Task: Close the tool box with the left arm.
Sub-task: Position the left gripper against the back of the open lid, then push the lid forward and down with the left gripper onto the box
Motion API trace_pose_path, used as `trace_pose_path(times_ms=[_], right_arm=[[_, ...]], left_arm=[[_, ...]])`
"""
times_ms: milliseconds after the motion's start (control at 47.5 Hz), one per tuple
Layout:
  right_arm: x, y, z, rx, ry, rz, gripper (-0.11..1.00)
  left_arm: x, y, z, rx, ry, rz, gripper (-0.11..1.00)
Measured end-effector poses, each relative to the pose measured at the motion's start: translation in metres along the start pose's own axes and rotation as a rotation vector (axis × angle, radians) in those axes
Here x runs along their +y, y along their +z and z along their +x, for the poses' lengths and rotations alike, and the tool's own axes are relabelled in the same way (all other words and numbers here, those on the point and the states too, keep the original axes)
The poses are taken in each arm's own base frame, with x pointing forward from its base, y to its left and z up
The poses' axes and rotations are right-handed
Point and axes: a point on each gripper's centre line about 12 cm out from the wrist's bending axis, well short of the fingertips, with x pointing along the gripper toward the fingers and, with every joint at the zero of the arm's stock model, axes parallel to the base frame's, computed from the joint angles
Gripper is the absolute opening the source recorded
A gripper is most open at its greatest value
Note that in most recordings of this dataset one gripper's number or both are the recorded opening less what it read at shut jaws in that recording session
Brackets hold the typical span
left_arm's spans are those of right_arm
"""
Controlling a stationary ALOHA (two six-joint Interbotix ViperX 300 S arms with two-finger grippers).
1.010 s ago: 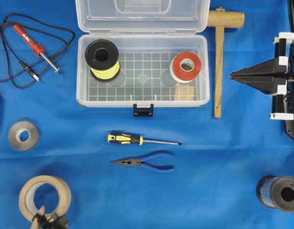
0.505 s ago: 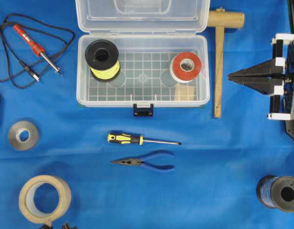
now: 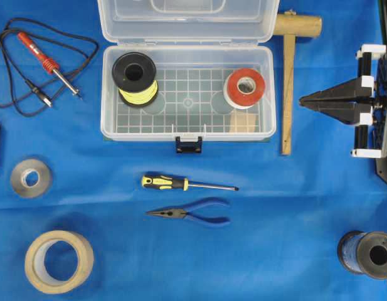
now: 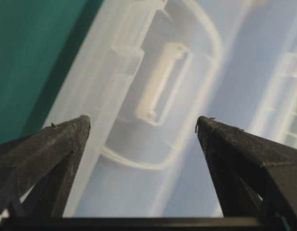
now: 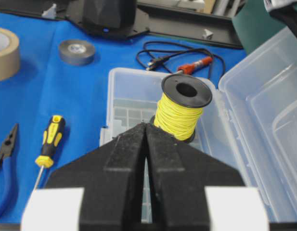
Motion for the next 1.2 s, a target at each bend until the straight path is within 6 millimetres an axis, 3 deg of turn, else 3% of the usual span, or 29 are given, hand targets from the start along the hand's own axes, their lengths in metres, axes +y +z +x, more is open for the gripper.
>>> trace_pose_path(times_ms=[295, 463, 821, 1073, 1199], right_arm=[[0.0, -0.001, 0.0, 0.003, 0.001, -0.003, 0.0], [0.0, -0.001, 0.001, 0.005, 0.001, -0.008, 0.0], [0.0, -0.002, 0.001, 0.006, 0.001, -0.008, 0.0], [0.0, -0.002, 0.001, 0.015, 0.001, -0.008, 0.0], [0.0, -0.002, 0.001, 0.017, 0.002, -0.008, 0.0]], left_arm=[[-0.036, 0.005, -0.042, 0.031, -0.069, 0.022, 0.91], [-0.069, 0.001, -0.062, 0.067, -0.131, 0.071, 0.91], [-0.166, -0.031, -0.073, 0.177, -0.299, 0.153, 0.91], [-0.214, -0.047, -0.089, 0.236, -0.369, 0.169, 0.91], [-0.217, -0.048, -0.092, 0.238, -0.372, 0.17, 0.9]])
